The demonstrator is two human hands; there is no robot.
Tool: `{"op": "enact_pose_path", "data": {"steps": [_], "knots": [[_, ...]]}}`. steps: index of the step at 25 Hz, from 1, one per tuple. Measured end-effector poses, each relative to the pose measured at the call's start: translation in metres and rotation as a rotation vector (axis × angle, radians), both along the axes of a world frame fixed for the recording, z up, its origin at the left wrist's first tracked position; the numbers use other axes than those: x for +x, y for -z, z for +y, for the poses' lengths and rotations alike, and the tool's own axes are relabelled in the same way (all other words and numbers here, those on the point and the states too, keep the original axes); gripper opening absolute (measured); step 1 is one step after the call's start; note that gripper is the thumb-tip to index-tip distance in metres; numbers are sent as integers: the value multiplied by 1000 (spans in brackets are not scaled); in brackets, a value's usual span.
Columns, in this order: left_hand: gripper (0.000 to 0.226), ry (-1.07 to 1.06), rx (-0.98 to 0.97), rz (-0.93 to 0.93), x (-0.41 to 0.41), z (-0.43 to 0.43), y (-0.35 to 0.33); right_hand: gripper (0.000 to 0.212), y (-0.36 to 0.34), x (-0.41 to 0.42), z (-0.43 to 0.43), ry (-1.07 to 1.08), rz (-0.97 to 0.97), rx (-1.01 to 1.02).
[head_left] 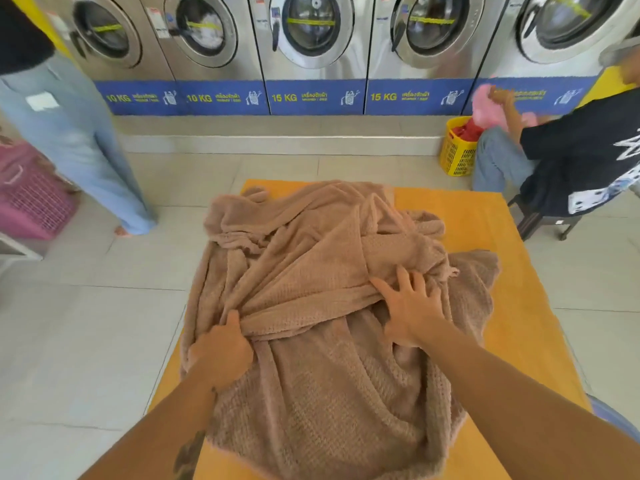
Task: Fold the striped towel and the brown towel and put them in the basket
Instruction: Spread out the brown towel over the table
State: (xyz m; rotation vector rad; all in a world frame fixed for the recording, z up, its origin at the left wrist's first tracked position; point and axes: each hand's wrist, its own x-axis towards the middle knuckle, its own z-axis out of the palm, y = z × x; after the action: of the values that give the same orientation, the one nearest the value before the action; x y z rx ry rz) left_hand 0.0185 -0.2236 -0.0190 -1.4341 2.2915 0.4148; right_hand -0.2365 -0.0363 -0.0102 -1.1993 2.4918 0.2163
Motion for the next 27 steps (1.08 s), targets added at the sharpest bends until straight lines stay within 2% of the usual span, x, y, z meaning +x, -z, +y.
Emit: {"op": "enact_pose_path", "data": {"steps": [2, 5, 7, 9, 11, 15, 17, 19, 21, 22, 24, 25, 27], "knots": [[72, -42, 126, -191, -4, 2, -11, 96, -1, -3, -3, 23, 29, -55], [47, 89, 304, -329, -42, 12, -50, 98, -7, -5, -8, 24, 43, -125], [45, 180, 263, -272, -72, 9, -63, 90, -14, -11, -13, 2, 39, -181], [47, 214, 169, -94, -94, -2, -66, 84, -23, -17, -21, -9, 40, -243], [31, 248, 131, 86, -115, -13, -69, 77, -29, -21, -34, 23, 14, -349], [26, 291, 39, 362, -151, -54, -66, 56, -41, -43, -70, 110, -8, -436], [23, 344, -31, 408, -162, -87, -51, 44, -47, -57, -95, 126, -55, -389], [28, 409, -115, 421, -171, -121, -33, 46, -46, -66, -120, 134, -118, -299], [43, 468, -158, 357, -173, -151, -10, 55, -42, -63, -146, 191, -185, -162], [52, 483, -144, 288, -171, -162, 1, 51, -37, -58, -158, 222, -210, -150], [61, 487, -108, 182, -161, -171, 23, 26, -28, -42, -177, 204, -220, -293], [62, 478, -137, 173, -154, -172, 30, 21, -22, -32, -186, 140, -211, -437], [63, 362, -245, 184, -137, -179, 43, 29, -15, -9, -205, -57, -234, -680]]}}
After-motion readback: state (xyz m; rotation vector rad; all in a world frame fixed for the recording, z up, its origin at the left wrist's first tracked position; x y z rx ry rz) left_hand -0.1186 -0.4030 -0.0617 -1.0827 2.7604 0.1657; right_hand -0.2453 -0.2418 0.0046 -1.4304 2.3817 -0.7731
